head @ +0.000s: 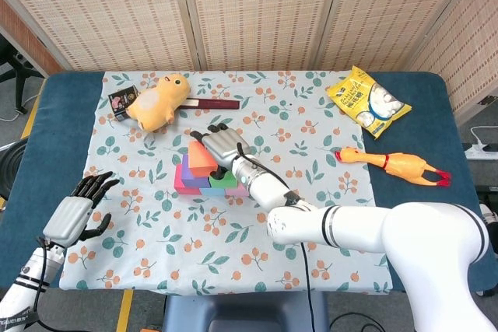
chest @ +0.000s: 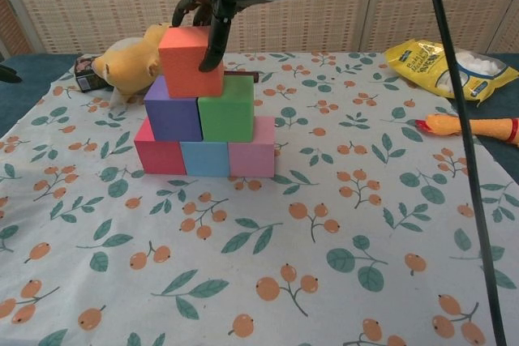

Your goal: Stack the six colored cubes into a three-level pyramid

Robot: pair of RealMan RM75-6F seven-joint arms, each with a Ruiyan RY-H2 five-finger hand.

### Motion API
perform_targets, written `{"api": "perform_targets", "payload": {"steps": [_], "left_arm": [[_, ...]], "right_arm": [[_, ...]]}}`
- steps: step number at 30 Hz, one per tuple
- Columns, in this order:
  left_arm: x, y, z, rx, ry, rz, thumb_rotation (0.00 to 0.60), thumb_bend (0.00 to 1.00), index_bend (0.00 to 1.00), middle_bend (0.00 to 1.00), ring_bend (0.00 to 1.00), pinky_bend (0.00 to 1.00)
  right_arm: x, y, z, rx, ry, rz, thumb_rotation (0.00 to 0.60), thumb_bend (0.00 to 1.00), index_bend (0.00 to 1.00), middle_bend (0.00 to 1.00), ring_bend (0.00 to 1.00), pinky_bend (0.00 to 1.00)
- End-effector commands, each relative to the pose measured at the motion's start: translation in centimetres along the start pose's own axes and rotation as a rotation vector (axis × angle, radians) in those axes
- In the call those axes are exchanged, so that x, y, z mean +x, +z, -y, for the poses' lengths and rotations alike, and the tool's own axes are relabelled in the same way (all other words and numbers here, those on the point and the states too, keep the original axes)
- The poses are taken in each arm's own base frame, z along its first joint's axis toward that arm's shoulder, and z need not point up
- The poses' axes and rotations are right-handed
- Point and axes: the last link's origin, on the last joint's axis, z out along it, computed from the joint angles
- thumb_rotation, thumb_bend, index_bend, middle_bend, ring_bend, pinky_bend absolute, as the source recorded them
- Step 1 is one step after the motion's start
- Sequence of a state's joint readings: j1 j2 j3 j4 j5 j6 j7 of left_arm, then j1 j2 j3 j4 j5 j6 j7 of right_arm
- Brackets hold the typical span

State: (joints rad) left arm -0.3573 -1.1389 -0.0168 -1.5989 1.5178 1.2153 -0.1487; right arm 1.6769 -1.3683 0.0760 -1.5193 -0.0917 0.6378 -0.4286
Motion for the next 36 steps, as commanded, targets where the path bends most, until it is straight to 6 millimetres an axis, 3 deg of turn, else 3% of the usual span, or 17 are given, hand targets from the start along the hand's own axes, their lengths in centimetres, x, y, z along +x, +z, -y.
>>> {"api": "perform_targets", "payload": {"steps": [1, 9, 36], "left_arm": [[0.02, -0.02, 0.03, 0.000, 0.000, 0.000, 0.600, 0.50, 0.10, 0.00, 0.00, 0.02], [0.14, -0.02, 0.09, 0.000, -0.003, -0.004, 0.600, 0.51, 0.09, 0.00, 0.00, 0.02], [-0.07, 0.02, -0.06, -0.011, -0.005, 0.005, 0.600, 0.51, 0.08, 0.00, 0.00, 0.02]], "right_arm": [[-0.06, 0.10, 0.07, -0.001, 0.000, -0.006, 0.600, 0.21, 0.08, 0.20, 0.00, 0.00], [0.04, 0.15, 0.34, 0.004, 0.001, -0.030, 0.600, 0.21, 0.25, 0.27, 0.00, 0.00], [-0.36, -0.79, 0.22, -0.011, 0.033, -0.055, 0.600, 0.21, 0.24, 0.27, 0.00, 0.00]]}}
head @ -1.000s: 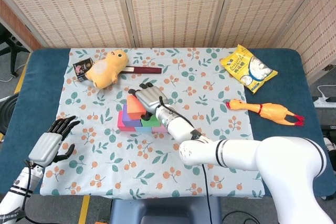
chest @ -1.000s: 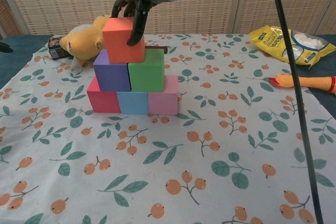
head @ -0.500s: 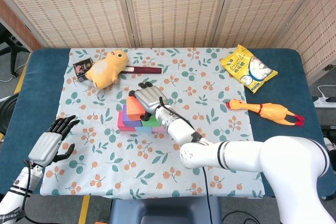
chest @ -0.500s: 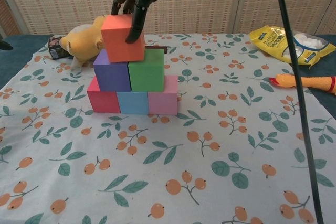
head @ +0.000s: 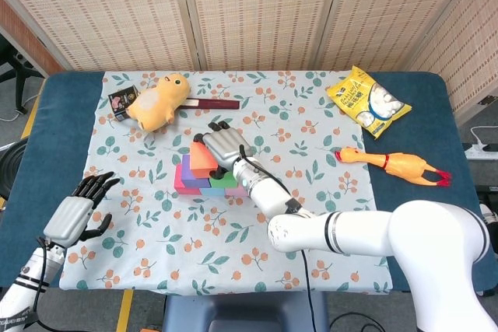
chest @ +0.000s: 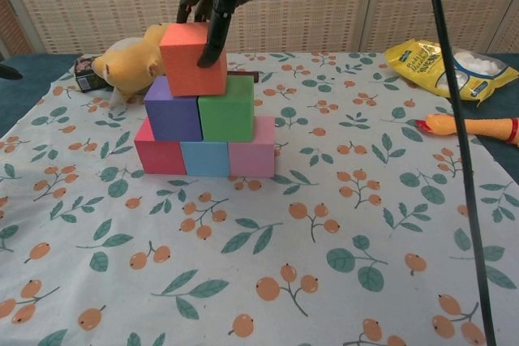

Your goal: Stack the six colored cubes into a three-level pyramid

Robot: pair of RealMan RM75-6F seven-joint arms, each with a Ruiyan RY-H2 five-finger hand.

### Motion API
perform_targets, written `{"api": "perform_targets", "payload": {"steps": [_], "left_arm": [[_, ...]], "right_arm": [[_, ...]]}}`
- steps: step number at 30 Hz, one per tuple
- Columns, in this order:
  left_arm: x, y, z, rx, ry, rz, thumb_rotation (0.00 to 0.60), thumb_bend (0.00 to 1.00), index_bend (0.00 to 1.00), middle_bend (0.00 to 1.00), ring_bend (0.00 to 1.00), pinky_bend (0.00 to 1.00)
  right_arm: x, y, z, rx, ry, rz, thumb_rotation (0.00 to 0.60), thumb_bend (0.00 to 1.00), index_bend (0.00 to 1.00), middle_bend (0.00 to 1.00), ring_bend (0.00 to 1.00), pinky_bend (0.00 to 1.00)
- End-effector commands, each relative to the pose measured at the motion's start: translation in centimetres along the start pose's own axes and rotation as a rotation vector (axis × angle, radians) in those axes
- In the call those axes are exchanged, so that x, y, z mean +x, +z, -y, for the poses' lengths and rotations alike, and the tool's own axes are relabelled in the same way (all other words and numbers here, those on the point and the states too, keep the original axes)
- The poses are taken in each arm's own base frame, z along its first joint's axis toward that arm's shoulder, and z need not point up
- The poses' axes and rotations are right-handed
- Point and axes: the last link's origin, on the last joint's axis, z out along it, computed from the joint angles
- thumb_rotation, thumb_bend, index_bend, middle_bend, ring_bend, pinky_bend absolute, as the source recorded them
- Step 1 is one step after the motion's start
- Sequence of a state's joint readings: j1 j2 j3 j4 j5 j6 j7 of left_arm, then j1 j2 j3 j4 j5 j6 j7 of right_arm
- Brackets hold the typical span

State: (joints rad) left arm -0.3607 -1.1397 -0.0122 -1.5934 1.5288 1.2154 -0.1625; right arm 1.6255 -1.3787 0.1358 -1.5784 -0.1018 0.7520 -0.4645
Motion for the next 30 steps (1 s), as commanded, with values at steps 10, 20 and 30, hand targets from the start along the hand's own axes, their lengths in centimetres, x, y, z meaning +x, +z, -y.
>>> {"api": "perform_targets", "payload": {"steps": [10, 20, 30], "left_arm": [[-0.08, -0.04, 0.16, 0.001, -0.001, 0.003, 0.600, 0.51, 0.08, 0.00, 0.00, 0.02], [-0.15, 0.09, 0.15, -0.002, -0.004, 0.006, 0.600, 0.51, 0.08, 0.00, 0.00, 0.02], [-0.14, 0.15, 0.08, -0.006, -0.003, 0.005, 0.600, 0.51, 0.08, 0.00, 0.00, 0.01]], "right_arm": [[-0.45, 0.08, 0.14, -0.006, 0.000, 0.009, 0.600, 0.21, 0.24, 0.27, 0.00, 0.00], [-0.54, 0.18, 0.06, -0.014, -0.004, 0.007, 0.600, 0.21, 0.22, 0.27, 0.00, 0.00], [-0.36, 0.12, 0.11, -0.012, 0.004, -0.002, 0.600, 0.21, 0.21, 0.27, 0.00, 0.00]]}}
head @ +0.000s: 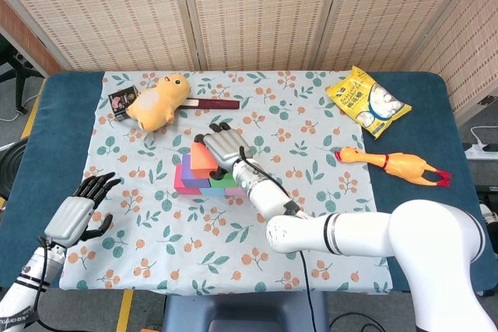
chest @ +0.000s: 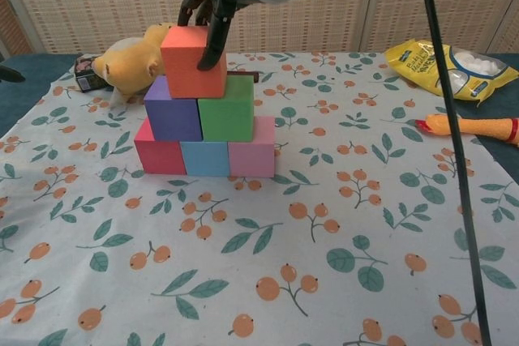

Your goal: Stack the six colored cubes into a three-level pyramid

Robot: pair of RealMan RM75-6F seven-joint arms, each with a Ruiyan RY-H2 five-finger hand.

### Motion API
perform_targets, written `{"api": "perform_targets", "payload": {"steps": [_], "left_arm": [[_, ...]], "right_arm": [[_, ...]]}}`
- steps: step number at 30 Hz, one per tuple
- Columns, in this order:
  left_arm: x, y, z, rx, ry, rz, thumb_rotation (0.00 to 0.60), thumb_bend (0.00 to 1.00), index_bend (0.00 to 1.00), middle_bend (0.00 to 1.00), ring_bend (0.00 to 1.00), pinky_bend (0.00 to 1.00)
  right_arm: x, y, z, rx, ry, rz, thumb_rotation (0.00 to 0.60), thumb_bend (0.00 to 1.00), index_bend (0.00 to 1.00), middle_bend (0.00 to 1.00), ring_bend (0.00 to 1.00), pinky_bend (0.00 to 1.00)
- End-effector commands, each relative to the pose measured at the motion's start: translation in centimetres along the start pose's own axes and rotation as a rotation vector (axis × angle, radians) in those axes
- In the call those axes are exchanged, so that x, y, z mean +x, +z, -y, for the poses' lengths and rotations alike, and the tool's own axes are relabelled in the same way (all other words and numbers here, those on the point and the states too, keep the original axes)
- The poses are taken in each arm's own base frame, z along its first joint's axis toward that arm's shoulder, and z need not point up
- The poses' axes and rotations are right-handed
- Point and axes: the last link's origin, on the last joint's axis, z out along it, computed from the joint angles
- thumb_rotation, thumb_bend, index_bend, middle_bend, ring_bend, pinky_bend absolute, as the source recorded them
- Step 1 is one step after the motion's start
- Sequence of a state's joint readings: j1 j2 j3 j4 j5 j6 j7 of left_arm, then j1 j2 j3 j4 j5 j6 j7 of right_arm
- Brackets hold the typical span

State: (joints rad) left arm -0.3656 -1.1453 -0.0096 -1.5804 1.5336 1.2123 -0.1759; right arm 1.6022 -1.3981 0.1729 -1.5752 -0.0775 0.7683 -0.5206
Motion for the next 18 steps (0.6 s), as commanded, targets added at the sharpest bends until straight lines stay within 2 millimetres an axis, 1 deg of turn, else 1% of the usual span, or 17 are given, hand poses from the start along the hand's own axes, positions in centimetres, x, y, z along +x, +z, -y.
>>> {"api": "perform_targets", "payload": {"steps": [1, 9, 11, 13, 15, 16, 18], "left_arm": [[0.00, 0.01, -0.01, -0.001, 0.001, 0.000, 0.600, 0.51, 0.08, 0.00, 0.00, 0.01], [-0.04, -0.03, 0.12, 0.004, -0.001, 0.001, 0.600, 0.50, 0.08, 0.00, 0.00, 0.01], [-0.05, -0.01, 0.10, 0.003, -0.003, 0.000, 0.600, 0.51, 0.08, 0.00, 0.00, 0.01], [-0.06, 0.01, 0.08, 0.002, -0.004, 0.000, 0.600, 0.50, 0.08, 0.00, 0.00, 0.01], [-0.06, 0.03, 0.06, 0.000, -0.004, -0.001, 0.600, 0.50, 0.08, 0.00, 0.00, 0.01], [-0.06, 0.05, 0.05, 0.000, -0.004, -0.001, 0.600, 0.50, 0.08, 0.00, 0.00, 0.01], [-0.07, 0.09, 0.03, -0.001, -0.004, 0.000, 0.600, 0.51, 0.08, 0.00, 0.00, 0.01]], "right_arm": [[-0.03, 0.01, 0.02, 0.000, 0.000, 0.000, 0.600, 0.21, 0.21, 0.27, 0.00, 0.00], [-0.37, 0.16, 0.10, -0.004, -0.013, 0.006, 0.600, 0.21, 0.20, 0.27, 0.00, 0.00], [-0.46, 0.17, 0.09, -0.007, -0.015, 0.007, 0.600, 0.21, 0.19, 0.27, 0.00, 0.00], [-0.52, 0.18, 0.07, -0.008, -0.016, 0.008, 0.600, 0.21, 0.16, 0.27, 0.00, 0.00], [-0.50, 0.14, 0.08, -0.006, -0.016, 0.009, 0.600, 0.21, 0.08, 0.26, 0.00, 0.00], [-0.46, 0.11, 0.09, -0.004, -0.016, 0.008, 0.600, 0.21, 0.04, 0.25, 0.00, 0.00], [-0.42, 0.05, 0.09, -0.002, -0.011, 0.008, 0.600, 0.20, 0.00, 0.21, 0.00, 0.00]]}}
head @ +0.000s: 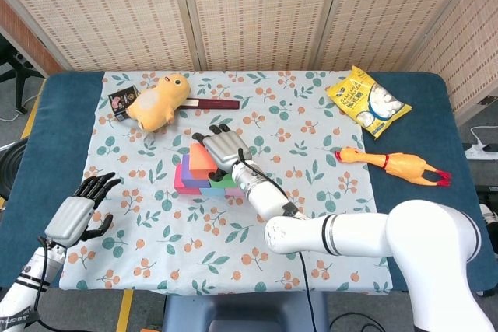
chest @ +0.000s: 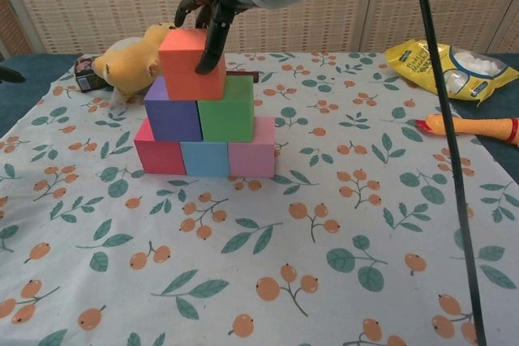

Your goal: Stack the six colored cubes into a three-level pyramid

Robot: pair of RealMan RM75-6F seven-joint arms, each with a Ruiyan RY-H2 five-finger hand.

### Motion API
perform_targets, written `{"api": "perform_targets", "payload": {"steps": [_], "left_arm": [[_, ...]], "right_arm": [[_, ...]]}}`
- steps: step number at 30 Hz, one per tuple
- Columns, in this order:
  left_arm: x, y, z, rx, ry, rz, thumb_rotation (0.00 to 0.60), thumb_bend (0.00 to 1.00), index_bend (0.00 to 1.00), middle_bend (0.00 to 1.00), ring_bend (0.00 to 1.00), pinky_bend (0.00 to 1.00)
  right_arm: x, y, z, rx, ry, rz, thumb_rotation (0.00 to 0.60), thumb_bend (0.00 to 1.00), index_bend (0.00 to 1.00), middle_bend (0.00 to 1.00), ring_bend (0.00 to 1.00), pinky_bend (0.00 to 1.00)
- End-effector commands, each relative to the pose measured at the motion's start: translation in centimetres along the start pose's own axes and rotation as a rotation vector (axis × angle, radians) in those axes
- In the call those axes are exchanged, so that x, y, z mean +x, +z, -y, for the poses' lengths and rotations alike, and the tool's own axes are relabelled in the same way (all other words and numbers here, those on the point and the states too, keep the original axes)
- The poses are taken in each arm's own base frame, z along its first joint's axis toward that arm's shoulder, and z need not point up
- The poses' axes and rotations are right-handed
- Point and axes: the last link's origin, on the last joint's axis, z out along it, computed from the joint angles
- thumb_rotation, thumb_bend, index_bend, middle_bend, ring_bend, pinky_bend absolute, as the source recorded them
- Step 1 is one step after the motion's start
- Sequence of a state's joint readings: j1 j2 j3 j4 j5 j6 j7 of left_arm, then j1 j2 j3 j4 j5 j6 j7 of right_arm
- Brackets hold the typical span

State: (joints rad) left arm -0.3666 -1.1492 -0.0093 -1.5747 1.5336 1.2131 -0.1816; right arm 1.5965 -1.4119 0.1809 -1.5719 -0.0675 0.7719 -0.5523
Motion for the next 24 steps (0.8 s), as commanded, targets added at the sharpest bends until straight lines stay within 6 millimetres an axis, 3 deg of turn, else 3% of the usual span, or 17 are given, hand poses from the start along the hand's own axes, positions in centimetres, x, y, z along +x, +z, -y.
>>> {"api": "perform_targets", "payload": {"steps": [1, 8, 16, 24], "left_arm": [[0.0, 0.0, 0.0, -0.001, 0.000, 0.001, 0.600, 0.51, 0.08, 0.00, 0.00, 0.01], [0.0, 0.1, -0.1, -0.002, 0.002, 0.001, 0.600, 0.51, 0.08, 0.00, 0.00, 0.01], [0.1, 0.1, -0.1, -0.002, 0.003, -0.005, 0.600, 0.51, 0.07, 0.00, 0.00, 0.01], [0.5, 0.0, 0.2, 0.008, 0.008, -0.012, 0.600, 0.51, 0.07, 0.00, 0.00, 0.01]], "right_arm": [[0.1, -0.1, 0.0, 0.003, 0.002, 0.000, 0.600, 0.18, 0.00, 0.20, 0.00, 0.00], [0.2, -0.1, -0.1, 0.006, 0.005, -0.004, 0.600, 0.01, 0.00, 0.15, 0.00, 0.00], [0.4, -0.3, 0.0, 0.012, 0.018, -0.013, 0.600, 0.00, 0.00, 0.12, 0.00, 0.00], [2.3, -1.8, -0.1, 0.029, 0.054, -0.061, 0.600, 0.00, 0.00, 0.03, 0.00, 0.00]]}}
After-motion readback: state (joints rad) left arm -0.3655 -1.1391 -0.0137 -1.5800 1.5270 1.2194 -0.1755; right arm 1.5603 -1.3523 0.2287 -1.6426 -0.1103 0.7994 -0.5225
